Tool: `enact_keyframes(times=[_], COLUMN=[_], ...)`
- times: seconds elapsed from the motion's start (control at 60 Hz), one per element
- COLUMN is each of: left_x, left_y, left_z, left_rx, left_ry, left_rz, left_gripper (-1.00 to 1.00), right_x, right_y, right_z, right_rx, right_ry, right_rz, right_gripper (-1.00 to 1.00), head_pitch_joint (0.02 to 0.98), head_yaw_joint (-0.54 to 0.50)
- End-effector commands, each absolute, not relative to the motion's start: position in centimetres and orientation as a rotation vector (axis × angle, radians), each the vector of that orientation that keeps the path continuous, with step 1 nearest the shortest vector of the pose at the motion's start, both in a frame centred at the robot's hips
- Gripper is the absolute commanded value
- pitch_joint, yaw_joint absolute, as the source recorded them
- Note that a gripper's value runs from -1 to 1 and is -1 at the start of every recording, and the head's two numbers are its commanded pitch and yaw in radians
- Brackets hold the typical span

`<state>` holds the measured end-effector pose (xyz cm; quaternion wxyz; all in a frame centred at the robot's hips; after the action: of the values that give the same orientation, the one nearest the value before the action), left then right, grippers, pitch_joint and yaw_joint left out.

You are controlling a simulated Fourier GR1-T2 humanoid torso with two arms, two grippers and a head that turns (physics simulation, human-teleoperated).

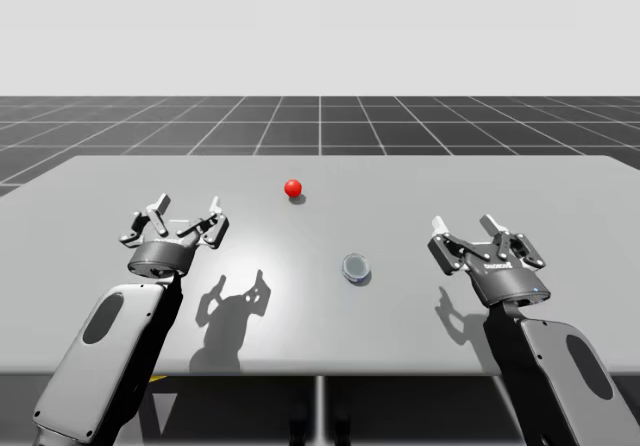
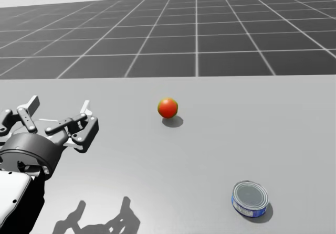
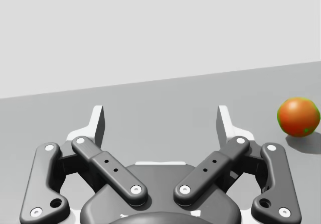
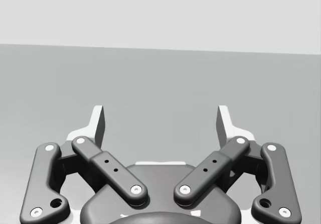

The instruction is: Watch the red light. When it turns green, pick up the object.

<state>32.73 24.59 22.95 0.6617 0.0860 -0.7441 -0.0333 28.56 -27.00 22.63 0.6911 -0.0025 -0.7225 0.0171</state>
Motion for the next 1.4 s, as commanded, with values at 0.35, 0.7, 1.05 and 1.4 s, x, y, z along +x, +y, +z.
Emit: enact_keyframes(times=[0.35,0.7,1.05,1.4], left_x=[32.8,32.8,32.6,32.5], left_y=[24.6,24.6,24.4,24.3], left_z=[22.9,23.0,23.0,23.0], left_rx=[0.2,0.195,0.196,0.187], left_ry=[-1.683,-1.681,-1.679,-1.671], left_rz=[-0.082,-0.087,-0.087,-0.083], left_gripper=[-1.0,-1.0,-1.0,-1.0], right_x=[28.5,28.5,28.5,26.2], right_y=[-26.9,-26.8,-26.6,-24.8], right_z=[22.6,22.6,22.6,23.7], right_rx=[-0.008,-0.001,0.022,0.288], right_ry=[-1.619,-1.61,-1.599,-1.476], right_rz=[0.045,0.054,0.068,0.279], right_gripper=[-1.0,-1.0,-1.0,-1.0], head_pitch_joint=[0.609,0.796,0.83,0.83], head_yaw_joint=[0.1,-0.09,-0.15,-0.14])
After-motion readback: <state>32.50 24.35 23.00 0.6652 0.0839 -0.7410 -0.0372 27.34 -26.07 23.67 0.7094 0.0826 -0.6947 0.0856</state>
